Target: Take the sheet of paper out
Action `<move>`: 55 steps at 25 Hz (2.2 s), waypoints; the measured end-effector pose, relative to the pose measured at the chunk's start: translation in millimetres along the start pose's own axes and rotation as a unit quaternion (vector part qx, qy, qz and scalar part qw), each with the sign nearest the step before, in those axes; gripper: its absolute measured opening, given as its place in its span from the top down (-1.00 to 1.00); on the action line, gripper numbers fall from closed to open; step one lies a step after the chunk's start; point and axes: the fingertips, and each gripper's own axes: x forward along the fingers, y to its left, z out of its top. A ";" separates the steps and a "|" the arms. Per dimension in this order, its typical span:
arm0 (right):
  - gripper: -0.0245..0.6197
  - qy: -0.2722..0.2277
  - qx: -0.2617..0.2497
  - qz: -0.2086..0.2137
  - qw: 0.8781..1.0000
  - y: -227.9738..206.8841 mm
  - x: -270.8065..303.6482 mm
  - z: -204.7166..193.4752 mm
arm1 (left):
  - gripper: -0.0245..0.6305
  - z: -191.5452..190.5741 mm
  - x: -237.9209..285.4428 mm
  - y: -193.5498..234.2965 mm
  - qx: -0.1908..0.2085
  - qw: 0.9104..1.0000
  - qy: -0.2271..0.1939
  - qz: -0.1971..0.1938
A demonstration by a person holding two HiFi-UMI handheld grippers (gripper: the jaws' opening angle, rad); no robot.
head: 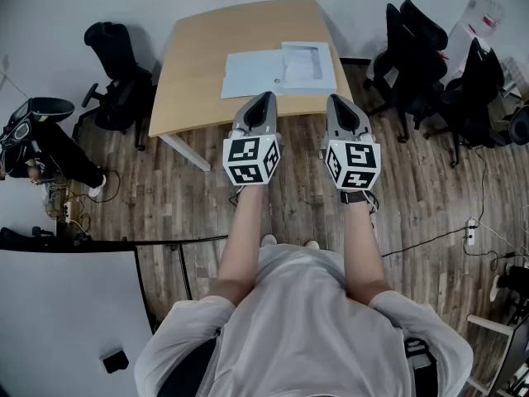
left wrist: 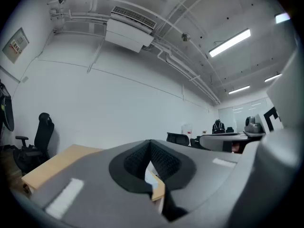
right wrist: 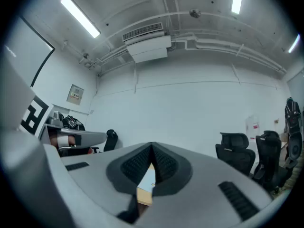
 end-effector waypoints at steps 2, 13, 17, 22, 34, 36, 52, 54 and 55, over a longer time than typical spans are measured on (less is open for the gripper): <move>0.89 -0.002 -0.003 0.004 1.000 -3.5 -3.5 1.7 | 0.91 0.7 0.5 -4.9 0.001 1.000 -0.002 0.004; 0.89 -0.017 0.029 0.014 0.999 -35.9 -36.3 -3.2 | 0.91 -4.6 -3.7 -53.2 0.020 1.000 -0.006 0.013; 0.89 -0.011 0.048 0.020 0.999 -35.4 -40.1 -15.5 | 0.91 -14.1 -3.8 -61.8 0.025 1.000 0.004 0.011; 0.89 -0.013 0.043 0.021 0.999 -37.8 -25.7 -14.7 | 0.90 -10.4 7.7 -61.4 0.029 1.000 -0.008 0.007; 0.89 -0.007 -0.002 0.020 1.000 -22.7 127.6 -20.3 | 0.91 -4.6 128.5 42.9 0.017 1.000 -0.022 -0.007; 0.89 -0.015 -0.003 0.016 1.000 -19.1 162.6 -11.8 | 0.90 5.5 153.6 67.3 0.023 0.999 -0.025 -0.011; 0.89 0.017 0.000 -0.031 0.999 -10.5 369.9 -36.5 | 0.91 -12.1 285.6 236.1 0.005 0.999 0.003 -0.040; 0.89 0.035 -0.006 -0.035 0.999 -13.2 381.0 -49.0 | 0.90 -25.9 296.5 245.8 -0.007 0.999 0.017 -0.046; 0.89 0.046 -0.007 -0.038 0.998 -15.0 383.3 -56.3 | 0.90 -33.9 300.1 247.1 -0.012 0.998 0.026 -0.052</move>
